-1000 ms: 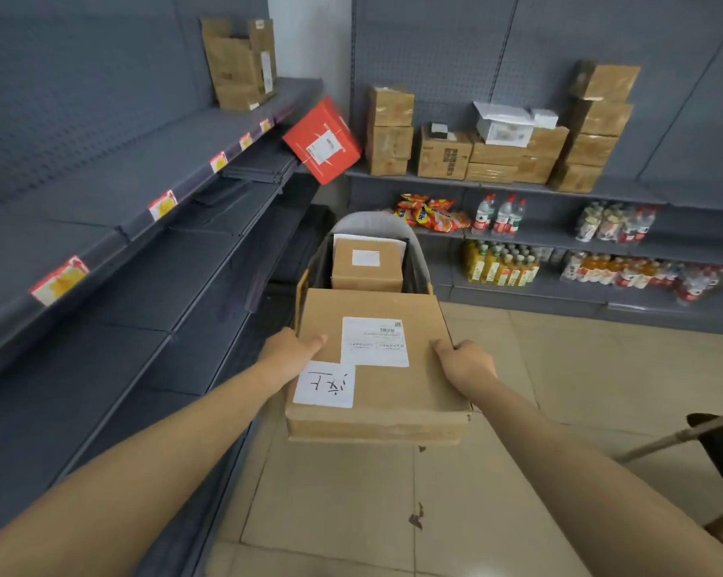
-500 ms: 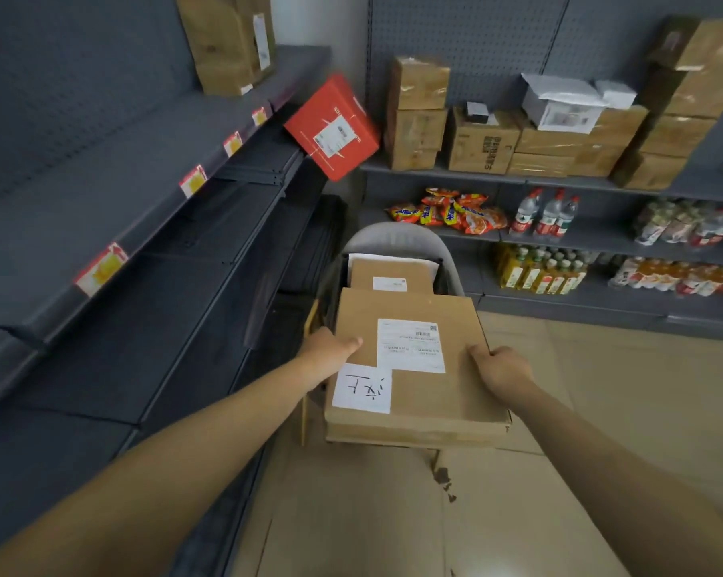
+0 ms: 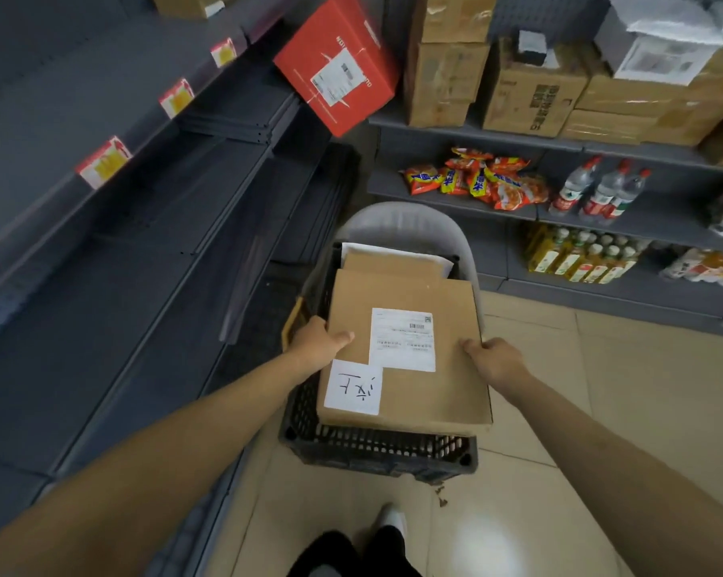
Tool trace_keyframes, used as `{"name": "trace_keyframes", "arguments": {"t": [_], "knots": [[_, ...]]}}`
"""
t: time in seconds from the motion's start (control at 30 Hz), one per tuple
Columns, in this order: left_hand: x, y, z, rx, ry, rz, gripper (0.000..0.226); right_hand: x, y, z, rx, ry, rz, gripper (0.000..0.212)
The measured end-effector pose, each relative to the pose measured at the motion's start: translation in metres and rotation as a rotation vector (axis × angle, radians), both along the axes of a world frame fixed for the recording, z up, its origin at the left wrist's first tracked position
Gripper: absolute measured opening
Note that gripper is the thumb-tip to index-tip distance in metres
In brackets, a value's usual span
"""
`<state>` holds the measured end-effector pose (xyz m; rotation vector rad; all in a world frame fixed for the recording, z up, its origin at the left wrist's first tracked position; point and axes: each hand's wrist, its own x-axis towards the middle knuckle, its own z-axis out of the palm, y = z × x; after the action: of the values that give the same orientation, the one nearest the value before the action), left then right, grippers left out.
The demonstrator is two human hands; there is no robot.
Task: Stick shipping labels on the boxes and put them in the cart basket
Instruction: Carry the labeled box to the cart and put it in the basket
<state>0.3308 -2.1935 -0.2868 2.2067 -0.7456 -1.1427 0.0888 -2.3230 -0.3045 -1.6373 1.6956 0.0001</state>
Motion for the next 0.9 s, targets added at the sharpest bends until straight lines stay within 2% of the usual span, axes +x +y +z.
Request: {"name": "trace_keyframes", "arguments": {"t": [0.23, 0.37, 0.5, 0.63, 0.73, 0.8, 0.9], "knots": [[0.024, -0.021, -0.038, 0.056, -0.008, -0.045, 0.052, 0.002, -0.017, -0.032, 0.153, -0.081, 0.006, 0.033], [0.033, -0.018, -0.055, 0.125, -0.028, -0.119, 0.056, 0.007, -0.017, -0.041, 0.183, 0.079, 0.107, 0.035], [0.046, -0.017, -0.070, 0.157, 0.049, -0.199, 0.098, 0.015, -0.018, -0.053, 0.207, 0.099, 0.066, 0.019], [0.059, -0.016, -0.090, 0.205, 0.175, -0.244, 0.109, 0.019, -0.015, -0.074, 0.372, -0.084, -0.134, 0.021], [0.065, -0.015, -0.101, 0.213, 0.288, -0.231, 0.107, 0.023, -0.006, -0.084, 0.487, -0.408, -0.445, 0.029], [0.069, -0.013, -0.105, 0.201, 0.411, -0.254, 0.101, 0.027, 0.001, -0.089, 0.577, -0.639, -0.704, 0.044], [0.071, -0.011, -0.102, 0.189, 0.639, -0.310, 0.087, 0.028, 0.006, -0.092, 0.648, -0.653, -0.716, 0.070]]}}
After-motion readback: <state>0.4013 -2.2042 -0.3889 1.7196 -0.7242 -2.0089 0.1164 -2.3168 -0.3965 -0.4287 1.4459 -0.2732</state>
